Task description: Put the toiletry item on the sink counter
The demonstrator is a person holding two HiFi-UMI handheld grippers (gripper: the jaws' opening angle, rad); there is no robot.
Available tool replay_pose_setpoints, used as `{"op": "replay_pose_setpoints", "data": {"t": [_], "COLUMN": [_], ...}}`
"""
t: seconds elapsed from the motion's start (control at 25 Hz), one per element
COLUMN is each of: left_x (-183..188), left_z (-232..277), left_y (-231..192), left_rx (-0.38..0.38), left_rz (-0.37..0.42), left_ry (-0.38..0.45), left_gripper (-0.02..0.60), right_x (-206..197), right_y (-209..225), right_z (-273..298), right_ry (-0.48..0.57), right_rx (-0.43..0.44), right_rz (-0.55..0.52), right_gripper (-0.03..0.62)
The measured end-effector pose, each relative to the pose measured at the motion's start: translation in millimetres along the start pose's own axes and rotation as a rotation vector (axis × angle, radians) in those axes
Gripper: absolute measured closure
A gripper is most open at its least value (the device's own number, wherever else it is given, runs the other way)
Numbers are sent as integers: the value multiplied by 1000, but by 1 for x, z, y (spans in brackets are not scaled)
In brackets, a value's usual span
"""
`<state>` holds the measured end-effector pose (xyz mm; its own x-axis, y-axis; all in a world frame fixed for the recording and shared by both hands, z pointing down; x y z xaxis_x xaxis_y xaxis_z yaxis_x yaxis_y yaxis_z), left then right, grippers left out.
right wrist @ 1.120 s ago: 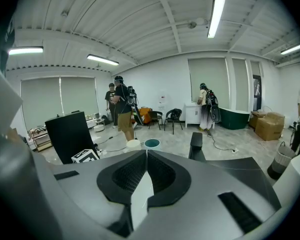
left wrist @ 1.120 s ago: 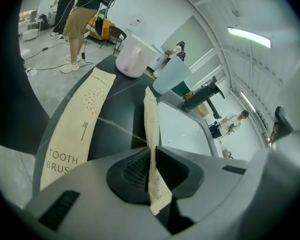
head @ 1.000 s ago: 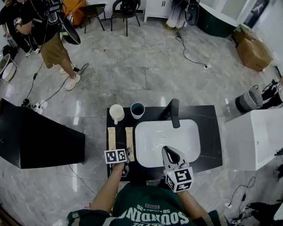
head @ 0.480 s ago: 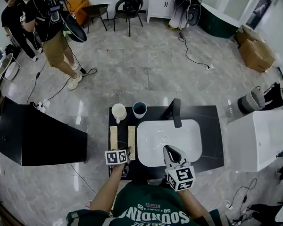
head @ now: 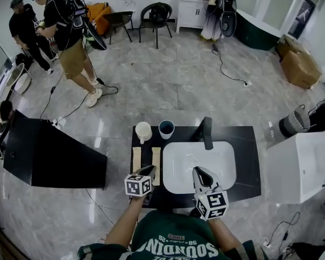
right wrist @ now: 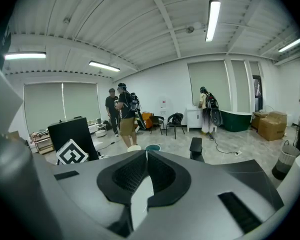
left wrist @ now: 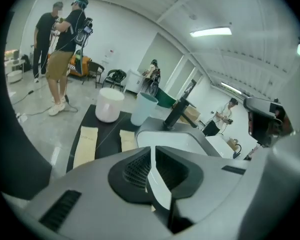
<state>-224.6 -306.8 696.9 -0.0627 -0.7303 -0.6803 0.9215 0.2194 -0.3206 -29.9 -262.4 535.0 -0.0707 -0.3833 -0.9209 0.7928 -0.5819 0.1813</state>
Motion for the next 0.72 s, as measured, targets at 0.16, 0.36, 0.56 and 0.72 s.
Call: {"op": "replay_pose_setpoints", "data": {"t": [0.16,0.36,0.56,0.72], "left_x": [25,56,84,97], "left_z": [-21,-57,-85,-105], "left_y": [24,55,83,102], "left_rx": [-4,0,-25,-51], "left_rz": [124,212,256,304], "left_ry": [109,243,340,431], "left_gripper": [571,571,571,571], "right_x": [4,5,9,8], "right_y": [-2,-2,0,0], "right_z": [-2,-10,-15,-23], "right_ry": [17,31,59,71], "right_rx": [16,24,31,35], "right_rz": [-8,-11,-13,-13], "right_gripper": [551,551,551,551]}}
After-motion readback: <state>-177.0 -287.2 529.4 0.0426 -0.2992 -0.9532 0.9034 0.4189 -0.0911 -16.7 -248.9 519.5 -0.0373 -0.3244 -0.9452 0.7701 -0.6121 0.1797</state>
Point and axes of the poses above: the fingertips, and each gripper's own axes: z forward along the fingers, y to its right, x out of its top, the point moved 4 cm from there along -z, backward along the fingers, and after that the axes turned 15 degrees about x, right-handed, at the moved point
